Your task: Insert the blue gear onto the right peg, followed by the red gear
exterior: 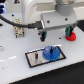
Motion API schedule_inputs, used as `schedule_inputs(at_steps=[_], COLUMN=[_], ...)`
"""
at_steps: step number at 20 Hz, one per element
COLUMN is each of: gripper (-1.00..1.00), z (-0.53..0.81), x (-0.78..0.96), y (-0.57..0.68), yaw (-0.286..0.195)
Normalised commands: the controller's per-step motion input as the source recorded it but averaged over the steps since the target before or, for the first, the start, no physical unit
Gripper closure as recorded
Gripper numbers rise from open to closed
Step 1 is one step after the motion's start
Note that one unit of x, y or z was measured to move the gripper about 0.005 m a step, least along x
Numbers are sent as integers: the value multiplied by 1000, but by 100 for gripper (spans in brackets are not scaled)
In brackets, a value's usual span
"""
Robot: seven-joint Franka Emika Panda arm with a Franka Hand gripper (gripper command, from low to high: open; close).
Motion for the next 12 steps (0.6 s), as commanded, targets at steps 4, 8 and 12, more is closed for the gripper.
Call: schedule_inputs(at_steps=[4, 8, 12], gripper=[-100, -100, -100], z=[28, 4, 24], x=[-785, -752, 3], y=[169, 190, 358], yaw=[0, 0, 0])
